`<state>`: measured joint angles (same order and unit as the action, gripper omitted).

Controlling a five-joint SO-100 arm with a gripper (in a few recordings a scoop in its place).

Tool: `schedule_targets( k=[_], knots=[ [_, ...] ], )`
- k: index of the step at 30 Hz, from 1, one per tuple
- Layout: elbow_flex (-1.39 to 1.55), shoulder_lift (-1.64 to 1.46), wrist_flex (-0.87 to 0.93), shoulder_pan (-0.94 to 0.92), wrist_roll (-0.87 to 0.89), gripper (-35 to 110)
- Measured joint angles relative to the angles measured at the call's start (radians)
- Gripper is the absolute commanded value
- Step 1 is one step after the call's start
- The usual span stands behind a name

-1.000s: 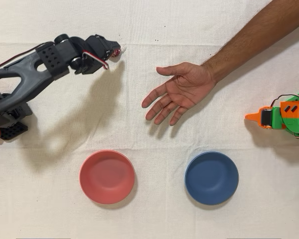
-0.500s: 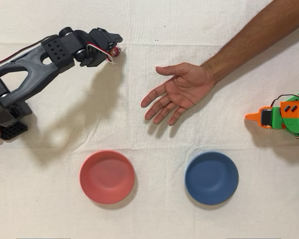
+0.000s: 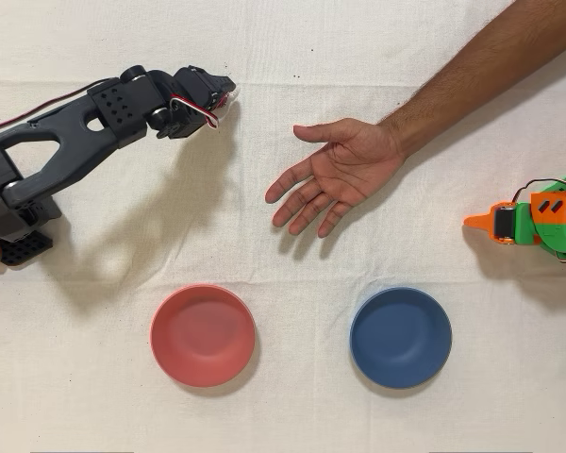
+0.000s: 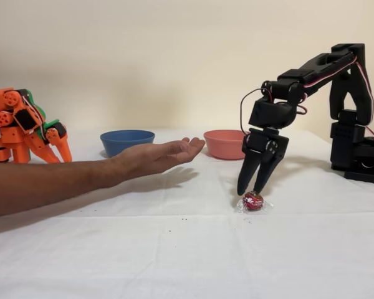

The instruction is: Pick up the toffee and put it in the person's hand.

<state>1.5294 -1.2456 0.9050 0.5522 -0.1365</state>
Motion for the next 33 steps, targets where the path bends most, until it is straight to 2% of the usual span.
schedule_targets(
  k=[33],
  knots=[
    [-0.038, 0.089, -0.017, 0.048, 0.002, 22]
  ],
)
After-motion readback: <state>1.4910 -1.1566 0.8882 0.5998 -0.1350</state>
